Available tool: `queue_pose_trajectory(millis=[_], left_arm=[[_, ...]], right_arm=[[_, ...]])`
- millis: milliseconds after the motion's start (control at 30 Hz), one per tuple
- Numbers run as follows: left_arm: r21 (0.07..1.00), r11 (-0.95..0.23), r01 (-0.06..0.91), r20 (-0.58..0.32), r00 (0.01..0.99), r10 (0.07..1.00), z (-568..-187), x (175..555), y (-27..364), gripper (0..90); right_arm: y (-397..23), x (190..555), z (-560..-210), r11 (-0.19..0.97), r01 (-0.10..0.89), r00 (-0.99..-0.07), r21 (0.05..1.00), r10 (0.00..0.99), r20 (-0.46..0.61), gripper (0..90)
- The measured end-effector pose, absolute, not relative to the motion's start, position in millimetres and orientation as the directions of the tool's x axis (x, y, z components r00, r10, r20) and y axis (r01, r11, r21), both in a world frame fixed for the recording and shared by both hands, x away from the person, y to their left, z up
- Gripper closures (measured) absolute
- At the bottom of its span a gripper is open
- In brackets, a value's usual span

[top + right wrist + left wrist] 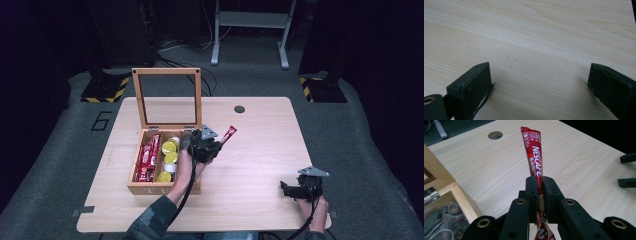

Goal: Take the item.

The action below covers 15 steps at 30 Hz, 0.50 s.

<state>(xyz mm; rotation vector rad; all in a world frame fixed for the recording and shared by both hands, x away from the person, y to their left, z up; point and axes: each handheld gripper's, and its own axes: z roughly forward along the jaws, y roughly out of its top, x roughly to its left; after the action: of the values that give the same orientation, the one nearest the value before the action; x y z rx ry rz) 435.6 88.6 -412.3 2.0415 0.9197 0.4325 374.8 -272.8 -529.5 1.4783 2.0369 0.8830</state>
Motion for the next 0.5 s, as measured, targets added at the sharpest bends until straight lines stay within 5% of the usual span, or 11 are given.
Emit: queue_pose_trajectory(millis=[500], left_arm=[[0.770,-0.432,0.470,-0.026,0.699,0.715,-432,442,56,82.7]], right_arm=[[-273,375,-529,0.216,0.648,-0.312,0.731,0.950,-0.004,4.6]])
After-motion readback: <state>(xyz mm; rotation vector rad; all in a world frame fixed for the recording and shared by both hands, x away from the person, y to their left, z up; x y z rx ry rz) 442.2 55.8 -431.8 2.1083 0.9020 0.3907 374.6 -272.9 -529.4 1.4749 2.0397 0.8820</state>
